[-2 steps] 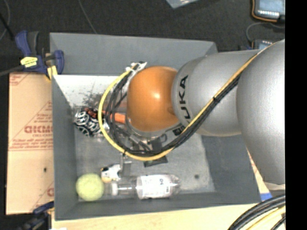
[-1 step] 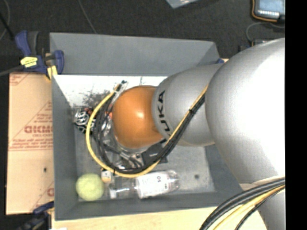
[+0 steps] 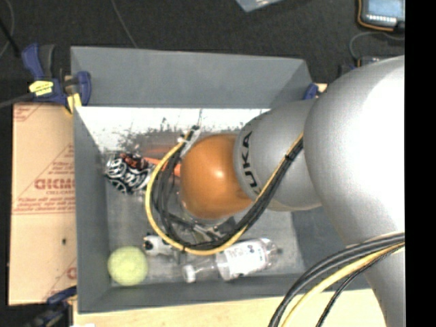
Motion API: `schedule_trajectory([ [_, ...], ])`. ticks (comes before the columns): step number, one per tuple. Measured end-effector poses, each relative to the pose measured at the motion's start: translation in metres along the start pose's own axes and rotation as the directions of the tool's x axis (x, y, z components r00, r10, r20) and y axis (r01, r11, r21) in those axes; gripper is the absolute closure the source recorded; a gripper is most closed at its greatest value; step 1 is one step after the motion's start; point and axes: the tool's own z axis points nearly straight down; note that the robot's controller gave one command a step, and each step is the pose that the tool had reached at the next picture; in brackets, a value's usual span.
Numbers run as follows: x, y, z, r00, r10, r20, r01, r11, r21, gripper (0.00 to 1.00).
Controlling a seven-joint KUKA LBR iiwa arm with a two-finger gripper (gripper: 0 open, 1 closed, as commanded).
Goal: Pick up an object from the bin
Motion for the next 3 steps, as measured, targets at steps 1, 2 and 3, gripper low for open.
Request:
schedule_trajectory([
  [1,0.0,0.0,0.0,1.0,0.001,0.0,-0.001,1.0,0.0,1.0],
  [2,0.004,-0.002,-0.044,1.0,-0.01,-0.008,0.01,1.0,0.0,1.0],
  [3,-0.007,-0.02,-0.138,0.999,-0.054,0.003,0.054,0.999,-0.001,1.0],
])
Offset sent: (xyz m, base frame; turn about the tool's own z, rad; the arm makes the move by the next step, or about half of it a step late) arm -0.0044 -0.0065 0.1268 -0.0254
